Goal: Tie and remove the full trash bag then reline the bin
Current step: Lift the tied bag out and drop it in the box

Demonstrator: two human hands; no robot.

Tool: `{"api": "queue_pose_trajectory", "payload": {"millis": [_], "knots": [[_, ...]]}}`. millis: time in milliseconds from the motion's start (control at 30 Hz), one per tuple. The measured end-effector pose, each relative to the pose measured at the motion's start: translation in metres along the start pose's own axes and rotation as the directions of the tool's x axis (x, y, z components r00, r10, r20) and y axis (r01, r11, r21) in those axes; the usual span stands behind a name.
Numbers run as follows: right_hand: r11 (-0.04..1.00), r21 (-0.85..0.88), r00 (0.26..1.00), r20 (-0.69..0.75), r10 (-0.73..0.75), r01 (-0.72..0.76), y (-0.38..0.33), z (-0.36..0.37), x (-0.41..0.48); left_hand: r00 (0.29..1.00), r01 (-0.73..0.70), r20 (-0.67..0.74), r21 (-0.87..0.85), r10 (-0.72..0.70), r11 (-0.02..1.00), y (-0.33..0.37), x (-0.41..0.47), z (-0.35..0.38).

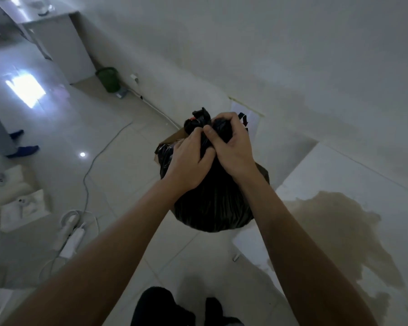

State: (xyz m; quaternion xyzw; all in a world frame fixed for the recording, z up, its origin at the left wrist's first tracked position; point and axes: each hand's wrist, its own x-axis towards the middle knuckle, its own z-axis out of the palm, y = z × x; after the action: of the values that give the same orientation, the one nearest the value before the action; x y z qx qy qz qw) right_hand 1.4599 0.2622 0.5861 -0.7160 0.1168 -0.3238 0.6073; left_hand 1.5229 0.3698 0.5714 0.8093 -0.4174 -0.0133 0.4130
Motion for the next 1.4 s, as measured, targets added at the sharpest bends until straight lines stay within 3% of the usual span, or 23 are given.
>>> {"api": "queue_pose_trajectory", "payload": {"millis": [167, 467, 633, 833, 1067, 1400], "knots": [[0.998, -0.013, 0.998, -0.016, 0.054, -0.054, 0.056, 0.042, 0.073, 0.995, -0.014, 0.095, -0.032, 0.017, 0.999, -0.087, 0.073, -0.007], [0.974, -0.189, 0.987, -0.126, 0.099, -0.122, 0.142, 0.115, 0.187, 0.936, -0.086, 0.334, -0.086, 0.110, 0.993, -0.224, 0.196, -0.019], [0.944, -0.225, 0.959, -0.203, 0.197, -0.241, 0.185, 0.143, 0.243, 0.906, -0.079, 0.409, -0.084, 0.107, 0.993, -0.286, 0.259, -0.013], [0.902, -0.272, 0.932, -0.236, 0.274, -0.334, 0.254, 0.176, 0.322, 0.876, 0.033, 0.482, -0.074, 0.007, 0.997, -0.372, 0.342, 0.010], [0.837, -0.290, 0.870, -0.323, 0.371, -0.464, 0.352, 0.214, 0.396, 0.818, 0.095, 0.572, -0.038, -0.056, 0.995, -0.473, 0.419, 0.050], [0.774, -0.188, 0.742, -0.489, 0.459, -0.604, 0.557, 0.252, 0.428, 0.772, -0.009, 0.634, -0.054, 0.041, 0.998, -0.651, 0.458, 0.173]]}}
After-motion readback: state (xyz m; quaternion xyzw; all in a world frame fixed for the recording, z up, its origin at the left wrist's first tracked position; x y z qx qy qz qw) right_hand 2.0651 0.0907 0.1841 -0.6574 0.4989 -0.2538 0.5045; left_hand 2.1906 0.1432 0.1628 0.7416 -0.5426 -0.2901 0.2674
